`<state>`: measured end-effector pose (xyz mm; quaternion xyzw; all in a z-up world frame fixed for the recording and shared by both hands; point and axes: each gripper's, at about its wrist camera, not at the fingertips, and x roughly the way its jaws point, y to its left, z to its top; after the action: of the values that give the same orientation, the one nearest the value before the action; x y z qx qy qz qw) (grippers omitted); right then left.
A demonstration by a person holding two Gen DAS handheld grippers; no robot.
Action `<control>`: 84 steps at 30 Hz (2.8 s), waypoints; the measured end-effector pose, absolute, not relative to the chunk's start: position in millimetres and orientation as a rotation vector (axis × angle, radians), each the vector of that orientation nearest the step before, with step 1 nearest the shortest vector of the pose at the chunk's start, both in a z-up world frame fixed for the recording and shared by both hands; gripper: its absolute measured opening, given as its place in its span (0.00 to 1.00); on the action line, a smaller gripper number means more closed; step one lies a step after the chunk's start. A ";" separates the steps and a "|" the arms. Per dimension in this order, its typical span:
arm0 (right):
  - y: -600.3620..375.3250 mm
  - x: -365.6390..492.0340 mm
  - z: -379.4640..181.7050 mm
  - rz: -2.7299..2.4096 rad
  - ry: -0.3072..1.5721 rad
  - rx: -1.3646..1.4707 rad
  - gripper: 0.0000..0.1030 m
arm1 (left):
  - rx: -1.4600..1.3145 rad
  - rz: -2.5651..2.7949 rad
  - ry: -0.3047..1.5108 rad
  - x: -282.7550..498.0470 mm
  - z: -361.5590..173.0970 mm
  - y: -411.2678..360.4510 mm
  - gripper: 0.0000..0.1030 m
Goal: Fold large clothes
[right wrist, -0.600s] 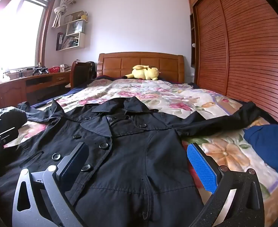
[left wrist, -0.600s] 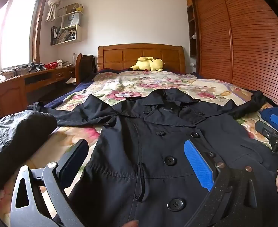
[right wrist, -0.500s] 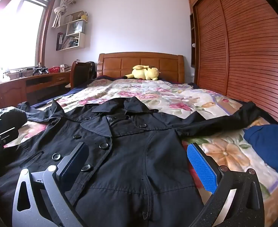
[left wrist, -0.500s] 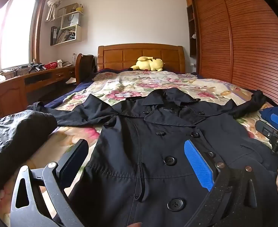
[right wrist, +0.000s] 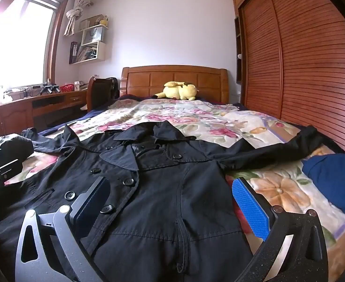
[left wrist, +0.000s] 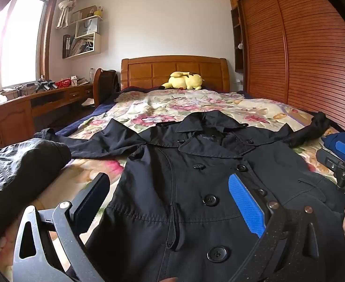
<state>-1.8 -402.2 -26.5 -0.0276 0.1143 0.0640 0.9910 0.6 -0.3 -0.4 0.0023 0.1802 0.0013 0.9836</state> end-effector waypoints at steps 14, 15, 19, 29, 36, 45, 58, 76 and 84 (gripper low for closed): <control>-404.2 -0.7 -26.5 0.130 0.233 -0.047 1.00 | 0.007 0.004 0.356 -7.5 9.6 -0.9 0.99; -404.1 -0.8 -26.5 0.130 0.233 -0.048 1.00 | 0.007 0.004 0.356 -7.2 9.0 -1.0 0.99; -404.0 -0.9 -26.6 0.130 0.233 -0.048 1.00 | 0.007 0.004 0.355 -7.3 8.7 -1.0 0.99; -403.3 -0.3 -27.0 0.130 0.230 -0.047 1.00 | 0.010 0.005 0.353 -7.6 8.6 -1.3 0.99; -402.8 -1.3 -27.7 0.129 0.229 -0.046 1.00 | 0.011 0.005 0.351 -9.1 12.6 -0.5 0.99; -403.0 -1.3 -27.6 0.130 0.228 -0.046 1.00 | 0.013 0.005 0.349 -9.3 12.4 -0.7 0.99; -403.3 -1.3 -28.0 0.130 0.229 -0.045 1.00 | 0.015 0.005 0.348 -9.3 11.8 -1.1 0.99; -403.3 -1.1 -27.9 0.131 0.229 -0.045 1.00 | 0.017 0.006 0.347 -9.5 11.6 -1.5 0.99; -407.8 -4.3 -21.8 0.138 0.228 -0.027 1.00 | 0.026 -0.042 0.394 -5.5 25.2 -0.6 0.99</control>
<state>-4.3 -407.8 -21.8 -0.0135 0.1138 0.0690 0.9910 -5.5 -0.6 25.2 0.0127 0.1957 -0.0211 0.9804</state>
